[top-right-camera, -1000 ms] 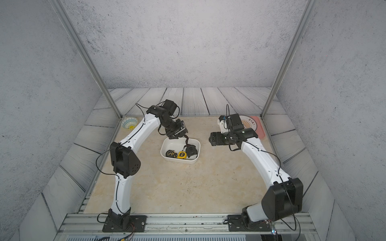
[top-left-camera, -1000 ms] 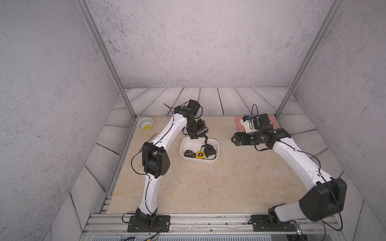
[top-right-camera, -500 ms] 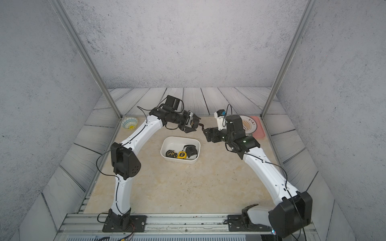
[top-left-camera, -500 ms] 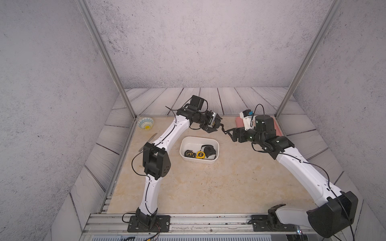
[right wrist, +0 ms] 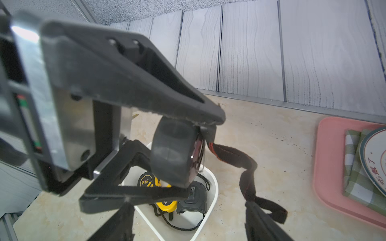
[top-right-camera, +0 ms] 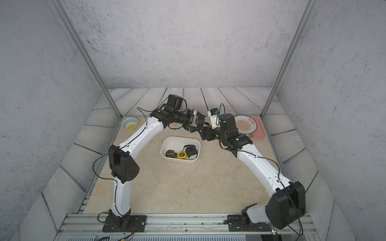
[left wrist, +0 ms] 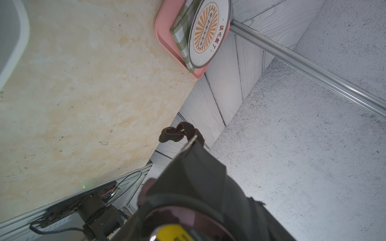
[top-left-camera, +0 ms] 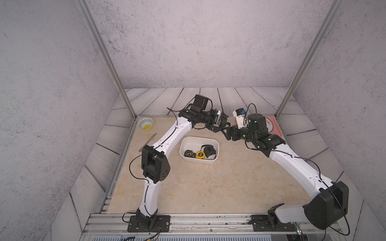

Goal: Take the tape measure out of the storage box
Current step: Place the tape measure at the center of the board.

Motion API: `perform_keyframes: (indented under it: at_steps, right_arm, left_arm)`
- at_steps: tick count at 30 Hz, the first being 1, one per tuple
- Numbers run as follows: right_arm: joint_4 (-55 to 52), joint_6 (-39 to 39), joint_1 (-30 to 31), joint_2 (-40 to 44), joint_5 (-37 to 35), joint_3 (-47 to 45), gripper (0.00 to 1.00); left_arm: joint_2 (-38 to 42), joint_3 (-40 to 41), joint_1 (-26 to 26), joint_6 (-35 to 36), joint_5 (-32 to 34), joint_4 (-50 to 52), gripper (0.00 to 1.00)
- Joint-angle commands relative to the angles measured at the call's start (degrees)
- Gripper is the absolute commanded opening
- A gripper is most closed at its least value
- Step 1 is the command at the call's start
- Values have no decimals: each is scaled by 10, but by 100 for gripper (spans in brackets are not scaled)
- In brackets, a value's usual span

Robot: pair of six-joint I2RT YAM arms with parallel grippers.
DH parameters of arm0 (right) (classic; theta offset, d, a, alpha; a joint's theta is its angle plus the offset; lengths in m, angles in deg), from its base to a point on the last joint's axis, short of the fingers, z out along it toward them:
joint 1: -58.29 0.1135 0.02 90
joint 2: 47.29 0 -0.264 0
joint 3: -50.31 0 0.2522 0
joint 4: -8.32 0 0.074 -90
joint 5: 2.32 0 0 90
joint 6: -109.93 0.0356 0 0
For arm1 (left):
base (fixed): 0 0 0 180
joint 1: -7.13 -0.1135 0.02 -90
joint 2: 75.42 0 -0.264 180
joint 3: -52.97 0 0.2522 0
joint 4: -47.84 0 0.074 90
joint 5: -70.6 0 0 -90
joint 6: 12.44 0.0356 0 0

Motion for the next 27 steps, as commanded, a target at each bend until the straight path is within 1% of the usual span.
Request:
perform_keyframes:
  at_steps: [1,8,15,23,24,27]
  right_arm:
    - [15,-7,2,-12,-14,20,84]
    - [35,-8,4,-22,-22,24,82]
    - [50,-22,4,-42,-30,36,77]
    - [55,-8,7,-49,-25,33,72]
    - [55,-7,7,-48,-26,32,71]
    - [53,-2,7,-49,-27,33,60]
  left_arm:
    - [26,10,7,1,-4,-17,0]
    - [31,18,17,4,-1,-12,0]
    - [33,28,24,-13,-2,-37,0]
    - [33,29,25,-24,0,-58,0]
    - [33,29,25,-24,0,-58,0]
    - [31,29,25,-23,-2,-59,0]
